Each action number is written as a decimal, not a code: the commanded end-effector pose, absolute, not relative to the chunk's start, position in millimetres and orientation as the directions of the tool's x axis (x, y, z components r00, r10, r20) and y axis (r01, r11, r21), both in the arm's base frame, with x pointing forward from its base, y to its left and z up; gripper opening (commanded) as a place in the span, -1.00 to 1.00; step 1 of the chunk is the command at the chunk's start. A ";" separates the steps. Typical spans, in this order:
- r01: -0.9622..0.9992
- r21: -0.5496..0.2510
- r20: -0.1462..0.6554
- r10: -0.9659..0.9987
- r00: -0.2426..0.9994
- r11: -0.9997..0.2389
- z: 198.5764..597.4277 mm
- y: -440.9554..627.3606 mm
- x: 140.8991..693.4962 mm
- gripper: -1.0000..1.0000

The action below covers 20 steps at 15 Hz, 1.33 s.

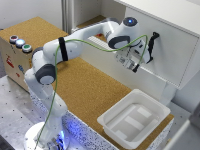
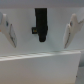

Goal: Grasp the door handle, then slide the door to the left

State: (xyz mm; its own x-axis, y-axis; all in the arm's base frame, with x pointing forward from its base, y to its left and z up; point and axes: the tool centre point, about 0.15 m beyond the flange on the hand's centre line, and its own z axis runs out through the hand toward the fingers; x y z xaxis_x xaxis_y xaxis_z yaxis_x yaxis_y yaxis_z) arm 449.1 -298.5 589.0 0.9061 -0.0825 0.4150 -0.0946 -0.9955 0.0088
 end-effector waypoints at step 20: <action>0.007 -0.117 0.394 -0.040 0.918 -0.993 600.0 -325.5 554.5 1.00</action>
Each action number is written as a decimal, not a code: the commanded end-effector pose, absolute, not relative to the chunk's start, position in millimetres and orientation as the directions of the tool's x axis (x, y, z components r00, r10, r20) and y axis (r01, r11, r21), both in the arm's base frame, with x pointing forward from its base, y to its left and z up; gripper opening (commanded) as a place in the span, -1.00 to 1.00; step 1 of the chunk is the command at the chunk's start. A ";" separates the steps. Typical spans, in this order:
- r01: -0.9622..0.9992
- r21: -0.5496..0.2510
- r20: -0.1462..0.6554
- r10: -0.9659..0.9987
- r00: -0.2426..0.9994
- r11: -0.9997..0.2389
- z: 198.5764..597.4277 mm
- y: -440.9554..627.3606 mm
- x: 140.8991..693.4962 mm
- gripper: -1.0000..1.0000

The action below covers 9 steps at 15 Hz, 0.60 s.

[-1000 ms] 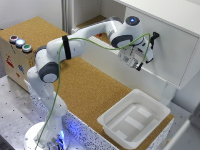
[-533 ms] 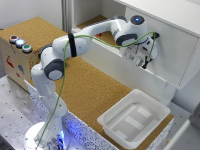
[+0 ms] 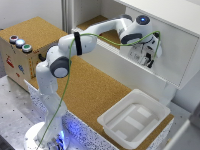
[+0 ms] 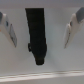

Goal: Grasp the door handle, then slide the door to the left

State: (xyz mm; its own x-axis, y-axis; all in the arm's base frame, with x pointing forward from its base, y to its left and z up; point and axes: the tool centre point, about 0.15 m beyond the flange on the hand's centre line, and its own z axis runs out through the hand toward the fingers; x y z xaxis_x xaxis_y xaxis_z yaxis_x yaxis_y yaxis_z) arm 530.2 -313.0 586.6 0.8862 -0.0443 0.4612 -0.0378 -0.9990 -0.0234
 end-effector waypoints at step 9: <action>-0.073 -0.056 0.414 -0.090 0.906 -0.996 595.1 -325.7 565.5 -1.00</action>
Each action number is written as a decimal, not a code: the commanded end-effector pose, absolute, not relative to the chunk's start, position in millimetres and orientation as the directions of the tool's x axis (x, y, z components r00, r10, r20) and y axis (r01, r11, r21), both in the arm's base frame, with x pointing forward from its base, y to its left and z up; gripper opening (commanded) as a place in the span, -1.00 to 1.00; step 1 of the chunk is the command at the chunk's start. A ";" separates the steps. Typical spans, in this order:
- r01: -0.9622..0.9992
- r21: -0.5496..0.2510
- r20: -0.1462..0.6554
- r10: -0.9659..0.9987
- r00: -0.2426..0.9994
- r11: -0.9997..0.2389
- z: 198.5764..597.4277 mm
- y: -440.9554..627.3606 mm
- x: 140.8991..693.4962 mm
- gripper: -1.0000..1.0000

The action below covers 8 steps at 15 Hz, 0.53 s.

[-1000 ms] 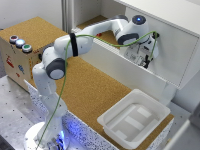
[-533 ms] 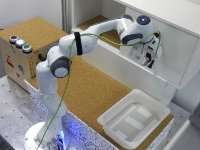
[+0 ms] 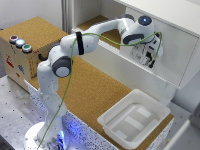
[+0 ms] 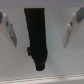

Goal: Grasp the door handle, then slide the door to the left

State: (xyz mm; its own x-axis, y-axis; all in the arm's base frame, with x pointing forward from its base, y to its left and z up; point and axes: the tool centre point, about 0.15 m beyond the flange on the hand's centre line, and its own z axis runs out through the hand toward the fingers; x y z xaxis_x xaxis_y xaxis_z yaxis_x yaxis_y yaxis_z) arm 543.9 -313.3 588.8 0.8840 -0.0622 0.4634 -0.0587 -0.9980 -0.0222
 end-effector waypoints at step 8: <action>-0.109 -0.019 0.425 -0.107 0.899 -0.994 593.2 -320.7 575.2 -1.00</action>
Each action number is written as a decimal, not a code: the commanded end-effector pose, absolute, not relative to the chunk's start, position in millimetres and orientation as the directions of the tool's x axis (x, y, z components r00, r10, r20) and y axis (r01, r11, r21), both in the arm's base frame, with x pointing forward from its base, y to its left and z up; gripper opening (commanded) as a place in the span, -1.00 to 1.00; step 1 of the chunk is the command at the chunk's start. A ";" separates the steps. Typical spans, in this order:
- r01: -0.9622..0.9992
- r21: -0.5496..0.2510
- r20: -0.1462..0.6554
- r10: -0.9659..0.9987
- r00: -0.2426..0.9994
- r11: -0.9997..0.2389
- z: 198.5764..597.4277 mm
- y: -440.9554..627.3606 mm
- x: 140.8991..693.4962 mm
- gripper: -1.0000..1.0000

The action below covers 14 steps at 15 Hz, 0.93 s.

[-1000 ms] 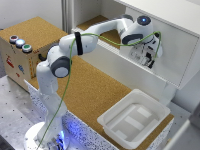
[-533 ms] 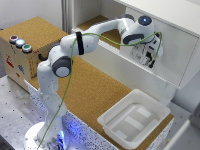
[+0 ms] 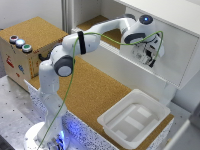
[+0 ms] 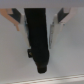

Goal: Grasp the door handle, then slide the door to the left

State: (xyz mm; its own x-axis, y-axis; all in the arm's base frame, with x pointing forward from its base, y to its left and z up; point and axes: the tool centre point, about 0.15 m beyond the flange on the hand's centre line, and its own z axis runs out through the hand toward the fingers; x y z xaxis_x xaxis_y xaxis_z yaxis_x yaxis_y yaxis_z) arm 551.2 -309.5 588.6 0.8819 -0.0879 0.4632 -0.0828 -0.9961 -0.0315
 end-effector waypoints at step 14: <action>-0.206 0.058 0.465 -0.156 0.871 -0.977 548.1 -222.7 569.0 -1.00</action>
